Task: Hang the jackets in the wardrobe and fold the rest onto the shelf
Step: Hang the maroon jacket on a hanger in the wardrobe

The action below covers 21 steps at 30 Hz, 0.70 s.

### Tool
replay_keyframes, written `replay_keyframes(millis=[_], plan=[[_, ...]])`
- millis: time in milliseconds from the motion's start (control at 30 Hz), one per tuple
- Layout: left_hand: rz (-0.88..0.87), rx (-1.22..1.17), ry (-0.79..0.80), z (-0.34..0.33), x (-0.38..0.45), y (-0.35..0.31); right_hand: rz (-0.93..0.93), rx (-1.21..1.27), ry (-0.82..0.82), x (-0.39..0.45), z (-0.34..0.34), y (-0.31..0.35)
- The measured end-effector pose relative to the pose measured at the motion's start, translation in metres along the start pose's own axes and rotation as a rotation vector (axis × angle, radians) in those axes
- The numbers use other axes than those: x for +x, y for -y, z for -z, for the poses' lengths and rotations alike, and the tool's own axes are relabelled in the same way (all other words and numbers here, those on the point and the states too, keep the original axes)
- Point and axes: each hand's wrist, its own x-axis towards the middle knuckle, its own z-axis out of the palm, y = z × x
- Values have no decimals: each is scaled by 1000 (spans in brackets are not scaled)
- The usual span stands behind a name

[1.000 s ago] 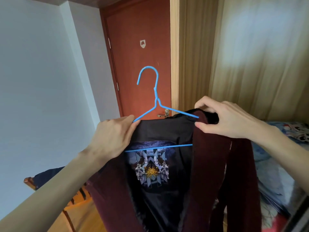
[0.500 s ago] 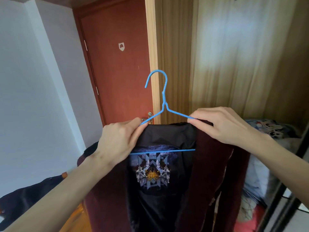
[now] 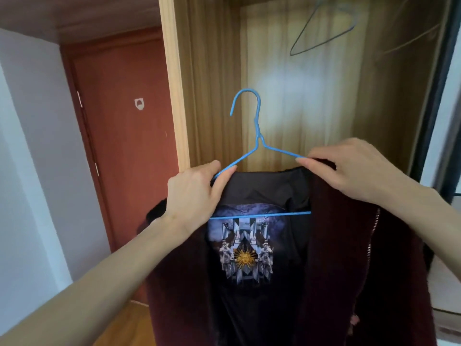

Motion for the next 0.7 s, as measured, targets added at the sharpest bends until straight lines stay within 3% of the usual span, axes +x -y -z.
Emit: replay_keyframes(millis=[300, 433, 700], plan=[[-41, -207, 62, -60, 113, -44, -223, -204, 3, 34, 42, -84], [-77, -189, 79, -81, 151, -48, -201, -263, -39, 50, 48, -95], [-132, -90, 163, -111, 220, -36, -325, -679, -67, 109, 35, -105]])
